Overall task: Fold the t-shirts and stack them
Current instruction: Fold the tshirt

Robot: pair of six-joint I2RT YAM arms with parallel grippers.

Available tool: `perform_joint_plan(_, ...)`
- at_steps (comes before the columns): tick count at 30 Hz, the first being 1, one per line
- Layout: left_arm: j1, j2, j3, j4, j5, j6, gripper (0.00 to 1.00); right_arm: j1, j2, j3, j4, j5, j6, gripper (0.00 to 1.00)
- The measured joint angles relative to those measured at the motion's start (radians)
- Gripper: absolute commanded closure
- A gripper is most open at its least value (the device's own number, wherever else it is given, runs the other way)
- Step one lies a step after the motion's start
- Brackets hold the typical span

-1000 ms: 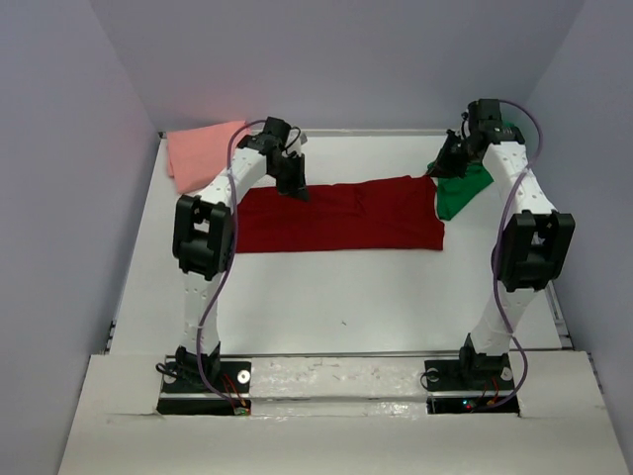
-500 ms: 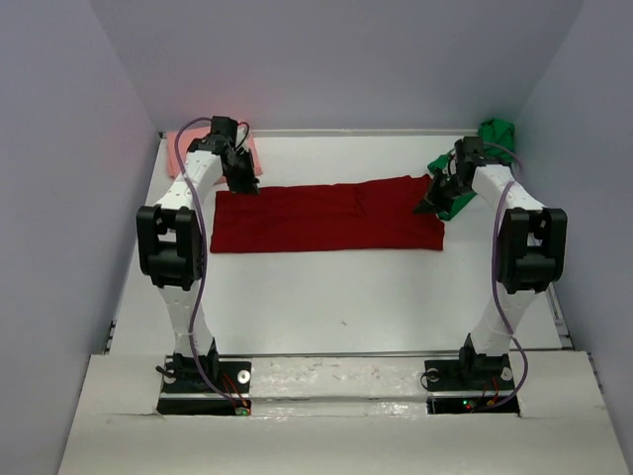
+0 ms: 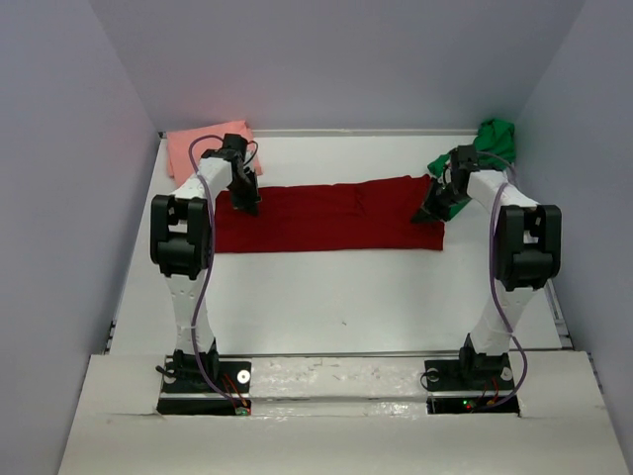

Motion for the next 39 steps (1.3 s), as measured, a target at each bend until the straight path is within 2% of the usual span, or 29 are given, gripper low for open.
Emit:
perform_joint_plan(18, -0.001, 0.071, 0.026, -0.011, -0.055, 0.0, 1.0, 0.006, 0.07, -0.034, 0.008, 0.103, -0.028, 1.0)
perform_joint_plan(31, -0.035, 0.072, 0.023, -0.029, -0.182, -0.043, 1.0, 0.018, 0.193, 0.163, -0.045, 0.184, -0.034, 1.0)
perform_joint_plan(39, -0.087, 0.007, -0.092, 0.036, -0.224, -0.061, 1.0, 0.019, 0.309, 0.346, -0.085, 0.207, -0.037, 1.0)
